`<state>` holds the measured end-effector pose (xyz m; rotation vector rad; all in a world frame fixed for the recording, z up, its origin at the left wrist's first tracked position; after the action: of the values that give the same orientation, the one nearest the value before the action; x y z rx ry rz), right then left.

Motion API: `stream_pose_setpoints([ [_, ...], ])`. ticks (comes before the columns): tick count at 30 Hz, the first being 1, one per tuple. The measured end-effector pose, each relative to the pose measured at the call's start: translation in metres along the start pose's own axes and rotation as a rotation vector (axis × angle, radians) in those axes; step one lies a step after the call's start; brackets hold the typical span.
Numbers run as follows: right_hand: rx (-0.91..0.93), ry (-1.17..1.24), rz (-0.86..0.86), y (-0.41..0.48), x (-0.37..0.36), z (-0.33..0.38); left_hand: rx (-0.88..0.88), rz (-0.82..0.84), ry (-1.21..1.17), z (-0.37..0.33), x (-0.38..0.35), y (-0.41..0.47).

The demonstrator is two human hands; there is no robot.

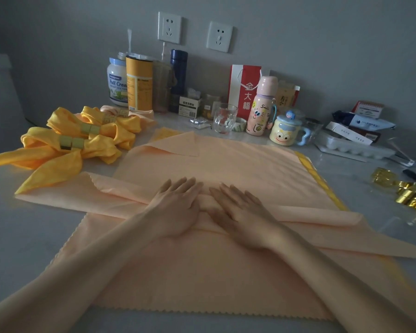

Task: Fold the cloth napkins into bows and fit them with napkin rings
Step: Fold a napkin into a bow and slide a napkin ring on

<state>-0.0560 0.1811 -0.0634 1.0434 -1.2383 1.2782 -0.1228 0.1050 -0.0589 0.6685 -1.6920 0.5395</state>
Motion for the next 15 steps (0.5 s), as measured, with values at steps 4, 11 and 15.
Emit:
stream_pose_setpoints([
  [4,-0.097,0.046,-0.001,-0.007,0.002,-0.026,0.013,-0.009,-0.011,0.002,0.0,-0.001],
  [11,-0.094,0.024,-0.09,-0.012,0.006,-0.035,-0.016,-0.043,-0.084,0.001,0.004,-0.001],
  [15,-0.036,0.158,-0.336,-0.026,0.028,-0.034,-0.052,-0.081,-0.167,0.0,0.01,-0.004],
])
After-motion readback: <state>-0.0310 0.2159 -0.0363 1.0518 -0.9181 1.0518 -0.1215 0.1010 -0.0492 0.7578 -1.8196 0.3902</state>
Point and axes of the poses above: each hand's wrist, its own y-axis towards the middle knuckle, its own x-axis out of the back of the hand, z = x × y, the point moved 10 cm from there along y, towards the middle knuckle, and after that the axes turned 6 degrees about x, right-handed, at the moved point
